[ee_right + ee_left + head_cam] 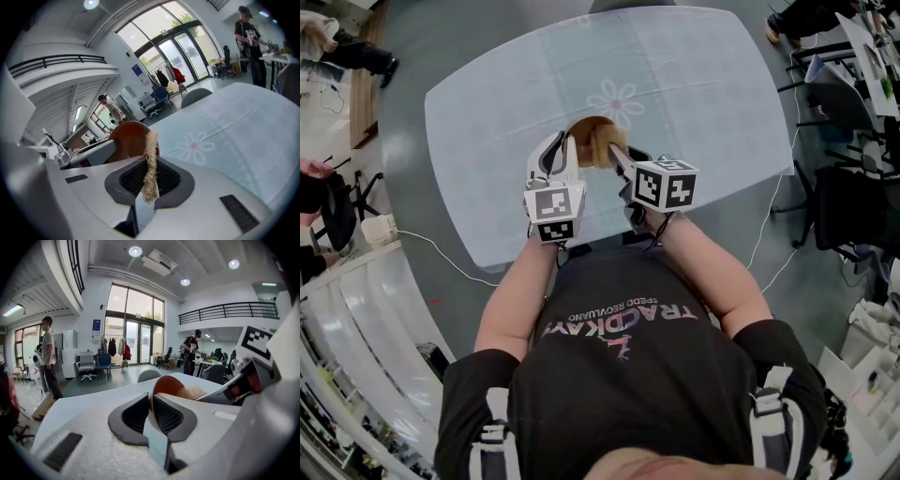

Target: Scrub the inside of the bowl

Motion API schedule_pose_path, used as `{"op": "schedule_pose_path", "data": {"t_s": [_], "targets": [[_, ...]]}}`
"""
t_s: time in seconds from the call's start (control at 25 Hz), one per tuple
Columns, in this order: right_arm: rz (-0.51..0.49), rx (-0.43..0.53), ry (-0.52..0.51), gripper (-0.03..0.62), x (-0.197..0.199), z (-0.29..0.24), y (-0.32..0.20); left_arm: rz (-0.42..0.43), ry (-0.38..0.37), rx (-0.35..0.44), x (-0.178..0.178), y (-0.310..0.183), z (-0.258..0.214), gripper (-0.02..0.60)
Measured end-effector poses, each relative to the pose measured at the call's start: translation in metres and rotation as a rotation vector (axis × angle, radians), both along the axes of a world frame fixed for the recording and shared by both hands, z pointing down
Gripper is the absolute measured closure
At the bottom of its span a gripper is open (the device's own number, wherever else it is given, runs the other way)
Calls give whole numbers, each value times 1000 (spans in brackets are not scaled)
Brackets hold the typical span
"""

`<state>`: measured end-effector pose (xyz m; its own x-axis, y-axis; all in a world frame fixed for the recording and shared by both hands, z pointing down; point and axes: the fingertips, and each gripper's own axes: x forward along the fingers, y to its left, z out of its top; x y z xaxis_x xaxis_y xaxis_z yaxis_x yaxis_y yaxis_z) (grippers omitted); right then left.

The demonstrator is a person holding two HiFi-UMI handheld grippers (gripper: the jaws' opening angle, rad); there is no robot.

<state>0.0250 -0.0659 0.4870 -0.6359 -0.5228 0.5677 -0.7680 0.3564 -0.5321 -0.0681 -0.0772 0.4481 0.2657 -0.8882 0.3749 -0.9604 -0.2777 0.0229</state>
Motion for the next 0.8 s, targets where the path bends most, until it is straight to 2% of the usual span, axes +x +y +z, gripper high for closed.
{"op": "schedule_pose_path", "data": {"t_s": [0.08, 0.2, 0.32, 0.56, 0.8], "targets": [[-40, 71, 68, 562, 1, -6, -3, 7, -2, -2, 1, 0, 0, 545], [-126, 228, 209, 562, -3, -20, -8, 41, -20, -10, 6, 2, 2, 548], [-198, 360, 301, 562, -14, -37, -12, 50, -4, -20, 8, 4, 5, 552], [-361, 465, 438, 562, -28, -39, -5, 68, 81, -53, 16, 4, 4, 552], [-553, 488, 474, 562, -40, -34, 2, 78, 118, -99, 17, 2, 8, 552]]}}
